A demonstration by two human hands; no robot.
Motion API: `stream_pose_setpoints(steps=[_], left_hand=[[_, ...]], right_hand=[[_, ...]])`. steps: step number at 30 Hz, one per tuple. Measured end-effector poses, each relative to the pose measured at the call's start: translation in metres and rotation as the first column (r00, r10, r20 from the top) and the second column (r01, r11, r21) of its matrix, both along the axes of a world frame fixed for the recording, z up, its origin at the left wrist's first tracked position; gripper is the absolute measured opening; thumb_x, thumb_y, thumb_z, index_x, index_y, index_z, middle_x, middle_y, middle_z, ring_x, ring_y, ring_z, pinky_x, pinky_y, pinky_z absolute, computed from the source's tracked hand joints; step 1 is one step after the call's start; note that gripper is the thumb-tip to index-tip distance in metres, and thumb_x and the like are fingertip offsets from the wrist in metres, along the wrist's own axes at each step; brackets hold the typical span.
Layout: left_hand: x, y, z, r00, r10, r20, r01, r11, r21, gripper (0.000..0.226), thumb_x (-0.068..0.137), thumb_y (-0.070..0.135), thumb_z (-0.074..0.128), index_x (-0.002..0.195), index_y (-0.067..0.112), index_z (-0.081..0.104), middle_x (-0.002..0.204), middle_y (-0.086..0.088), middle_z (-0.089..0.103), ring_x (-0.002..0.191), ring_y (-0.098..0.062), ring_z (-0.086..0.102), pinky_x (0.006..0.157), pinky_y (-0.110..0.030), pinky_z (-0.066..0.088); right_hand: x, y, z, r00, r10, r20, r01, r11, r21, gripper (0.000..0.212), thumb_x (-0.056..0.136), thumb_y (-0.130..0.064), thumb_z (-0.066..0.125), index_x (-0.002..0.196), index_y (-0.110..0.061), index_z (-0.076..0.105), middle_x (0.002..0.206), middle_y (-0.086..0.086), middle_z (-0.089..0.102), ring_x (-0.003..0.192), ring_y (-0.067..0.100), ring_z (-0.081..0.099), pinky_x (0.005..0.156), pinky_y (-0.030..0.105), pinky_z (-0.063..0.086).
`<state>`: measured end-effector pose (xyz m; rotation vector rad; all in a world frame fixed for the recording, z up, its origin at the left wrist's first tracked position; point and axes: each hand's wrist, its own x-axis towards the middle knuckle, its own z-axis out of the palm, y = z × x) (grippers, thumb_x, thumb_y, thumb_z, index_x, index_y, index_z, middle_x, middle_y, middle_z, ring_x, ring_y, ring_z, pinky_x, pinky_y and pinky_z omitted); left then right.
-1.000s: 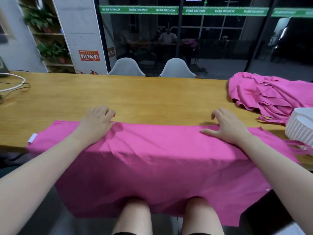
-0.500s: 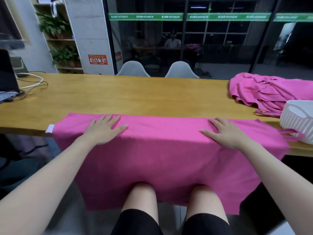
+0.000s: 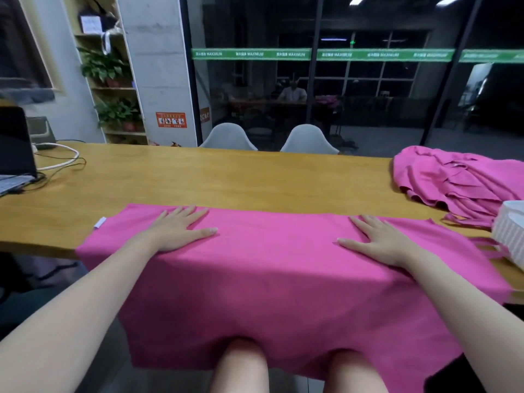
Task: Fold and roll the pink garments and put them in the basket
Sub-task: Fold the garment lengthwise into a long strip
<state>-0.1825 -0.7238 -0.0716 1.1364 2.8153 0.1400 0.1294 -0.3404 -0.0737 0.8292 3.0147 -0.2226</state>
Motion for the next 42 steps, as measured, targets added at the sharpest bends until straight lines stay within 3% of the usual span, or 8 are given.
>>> stream_pose_setpoints(steps=[4,8,12,15,19,37,39,42], left_hand=[[0.003,0.004,0.005,0.998,0.052,-0.044,-0.047,0.993,0.105,0.109,0.068,0.104,0.027,0.158,0.042,0.028,0.167,-0.001,0.023,0.154,-0.026,0.020,0.125,-0.050,0.016],[0.030,0.009,0.001,0.933,0.086,-0.349,0.008,0.966,0.258,0.065,0.088,0.076,0.046,0.117,0.023,0.070,0.111,-0.003,0.057,0.112,-0.028,0.059,0.093,-0.044,0.053],[0.050,0.003,-0.016,0.984,0.170,-0.062,-0.156,0.971,0.179,0.080,0.089,0.085,0.026,0.154,0.039,0.040,0.165,-0.010,0.027,0.153,-0.031,0.024,0.124,-0.050,0.021],[0.058,-0.004,-0.010,0.987,0.156,-0.032,-0.154,0.986,0.058,0.110,0.067,0.105,0.011,0.160,0.046,0.013,0.171,-0.003,0.006,0.157,-0.029,0.005,0.124,-0.054,0.004],[0.052,0.000,-0.004,0.988,0.157,0.009,-0.157,0.987,0.018,0.123,0.052,0.112,0.014,0.158,0.051,0.008,0.171,0.001,0.002,0.158,-0.026,0.002,0.125,-0.056,0.001],[-0.076,0.090,0.001,0.991,0.132,0.004,-0.132,0.990,0.053,0.119,0.057,0.110,0.021,0.159,0.048,0.017,0.171,-0.001,0.010,0.157,-0.028,0.008,0.124,-0.057,0.005],[-0.077,0.088,0.001,0.990,0.135,-0.051,-0.128,0.984,0.128,0.111,0.065,0.106,0.026,0.153,0.039,0.039,0.163,-0.004,0.033,0.151,-0.028,0.028,0.122,-0.053,0.022],[-0.061,0.084,0.005,0.948,0.089,-0.307,-0.023,0.977,0.212,0.070,0.089,0.078,0.032,0.112,0.021,0.066,0.117,-0.004,0.069,0.113,-0.030,0.063,0.091,-0.046,0.053]], right_hand=[[-0.001,-0.003,0.010,0.994,0.026,-0.102,-0.018,0.997,0.075,0.105,0.074,-0.098,0.032,0.160,-0.038,0.024,0.170,0.000,0.014,0.156,0.018,0.012,0.127,0.041,0.013],[0.001,-0.030,0.013,0.988,0.068,-0.139,-0.036,0.976,0.216,0.071,0.091,-0.077,0.029,0.143,-0.036,0.055,0.152,-0.003,0.051,0.139,0.020,0.047,0.111,0.039,0.041],[0.009,-0.047,0.001,1.000,-0.022,-0.005,0.022,1.000,0.004,0.095,0.084,-0.091,0.026,0.161,-0.035,0.021,0.170,-0.002,0.014,0.157,0.020,0.013,0.127,0.045,0.013],[0.016,-0.050,0.001,1.000,-0.014,0.017,0.014,1.000,0.002,0.114,0.068,-0.103,0.019,0.162,-0.039,0.011,0.171,-0.003,0.006,0.158,0.019,0.005,0.127,0.046,0.007],[0.007,-0.045,0.000,1.000,-0.007,0.022,0.007,1.000,0.003,0.117,0.064,-0.106,0.020,0.161,-0.042,0.011,0.171,-0.006,0.005,0.157,0.017,0.004,0.127,0.046,0.005],[-0.120,0.041,-0.004,0.999,-0.003,-0.046,0.004,1.000,0.023,0.120,0.063,-0.107,0.023,0.161,-0.038,0.021,0.170,-0.006,0.014,0.157,0.014,0.010,0.127,0.045,0.010],[-0.119,0.039,-0.001,0.990,0.008,-0.138,-0.001,0.999,0.054,0.112,0.067,-0.103,0.029,0.154,-0.033,0.041,0.162,-0.004,0.036,0.150,0.018,0.030,0.122,0.043,0.025],[-0.115,0.029,0.008,0.979,0.081,-0.189,-0.028,0.964,0.265,0.102,0.074,-0.098,0.011,0.116,-0.023,0.066,0.121,0.002,0.063,0.115,0.026,0.059,0.097,0.042,0.046]])
